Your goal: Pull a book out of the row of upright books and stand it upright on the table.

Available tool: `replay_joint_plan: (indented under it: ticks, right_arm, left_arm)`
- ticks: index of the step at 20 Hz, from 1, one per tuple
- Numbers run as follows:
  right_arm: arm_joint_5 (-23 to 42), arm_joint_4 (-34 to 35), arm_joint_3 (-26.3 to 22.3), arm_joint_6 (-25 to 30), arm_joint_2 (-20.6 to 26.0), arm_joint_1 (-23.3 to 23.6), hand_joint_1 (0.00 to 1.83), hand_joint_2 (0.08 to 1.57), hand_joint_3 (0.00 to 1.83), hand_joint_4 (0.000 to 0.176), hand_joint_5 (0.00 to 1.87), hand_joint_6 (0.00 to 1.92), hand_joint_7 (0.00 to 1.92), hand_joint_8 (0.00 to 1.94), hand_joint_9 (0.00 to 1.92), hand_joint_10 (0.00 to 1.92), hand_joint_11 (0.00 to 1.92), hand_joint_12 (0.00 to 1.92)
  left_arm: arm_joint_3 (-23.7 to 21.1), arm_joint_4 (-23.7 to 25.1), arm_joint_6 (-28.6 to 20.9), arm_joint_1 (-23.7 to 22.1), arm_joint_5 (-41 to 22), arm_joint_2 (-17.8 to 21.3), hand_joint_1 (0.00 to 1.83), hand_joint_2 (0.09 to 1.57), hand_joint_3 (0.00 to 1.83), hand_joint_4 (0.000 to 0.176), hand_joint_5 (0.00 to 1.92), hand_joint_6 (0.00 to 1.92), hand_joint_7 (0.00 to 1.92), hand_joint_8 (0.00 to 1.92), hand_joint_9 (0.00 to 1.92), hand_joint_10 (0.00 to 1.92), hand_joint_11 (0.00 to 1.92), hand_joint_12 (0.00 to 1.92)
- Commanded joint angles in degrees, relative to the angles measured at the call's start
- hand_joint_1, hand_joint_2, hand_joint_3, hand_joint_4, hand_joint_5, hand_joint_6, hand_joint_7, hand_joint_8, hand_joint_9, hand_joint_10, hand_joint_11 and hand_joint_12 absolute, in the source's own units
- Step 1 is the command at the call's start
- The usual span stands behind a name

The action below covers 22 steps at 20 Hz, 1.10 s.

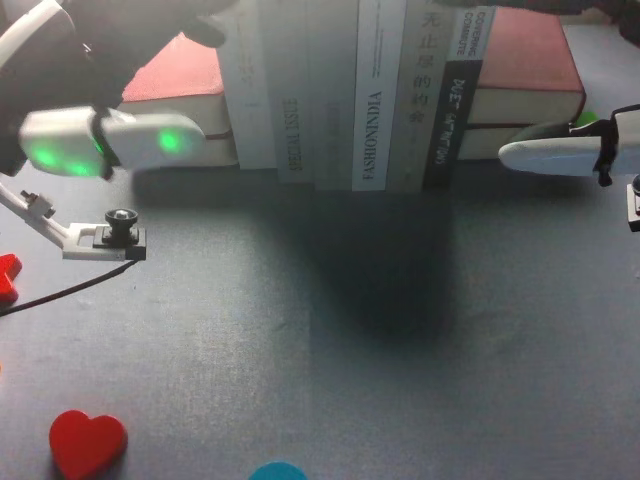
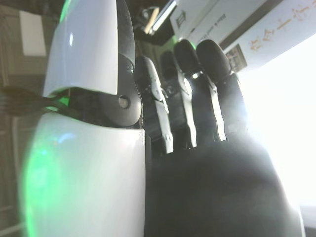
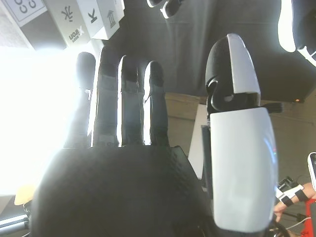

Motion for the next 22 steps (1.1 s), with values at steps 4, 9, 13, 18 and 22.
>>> replay_joint_plan:
  ticks: [4,9,13,18,22]
  right_arm:
    - [6.3,2.7,-0.2,1.0,0.2,0.8,0.93,0.94,0.0,0.063,0.49,0.01,0.41,0.01,0.46,0.02,0.11,1.35]
    - [6.0,-1.2,-1.8,0.4,2.8,6.3,0.88,0.96,0.01,0.08,0.45,0.0,0.44,0.0,0.48,0.0,0.09,1.38]
    - [-0.3,-4.5,-0.7,-1.5,3.4,12.8,0.89,1.08,0.01,0.108,0.38,0.0,0.24,0.0,0.25,0.0,0.0,1.2]
    - [-7.3,-5.6,2.6,-2.7,1.3,15.7,0.89,1.06,0.0,0.156,0.44,0.01,0.01,0.0,0.0,0.0,0.0,0.01]
    - [-11.5,-5.8,4.6,-3.6,0.1,17.2,0.65,1.1,0.01,0.174,0.4,0.0,0.0,0.0,0.0,0.0,0.0,0.0]
  left_arm:
    - [0.0,-2.6,-0.5,-0.6,-6.6,-0.2,1.08,0.9,0.0,0.0,0.52,0.01,0.4,0.01,0.32,0.31,0.0,1.54]
    - [-0.4,-3.0,-0.5,-0.4,-7.4,-0.1,1.06,0.89,0.0,0.0,0.51,0.0,0.4,0.0,0.34,0.27,0.0,1.54]
    - [-0.4,-4.2,-0.5,0.5,-7.9,-0.6,1.1,0.88,0.0,0.0,0.51,0.01,0.37,0.0,0.35,0.26,0.0,1.5]
    - [-0.8,-5.9,-0.5,1.5,-8.6,-1.2,1.13,0.9,0.0,0.0,0.57,0.0,0.43,0.01,0.35,0.46,0.0,1.54]
    - [-1.6,-8.5,-0.5,3.4,-10.1,-1.3,1.21,0.91,0.0,0.0,0.61,0.0,0.46,0.01,0.3,0.8,0.06,1.83]
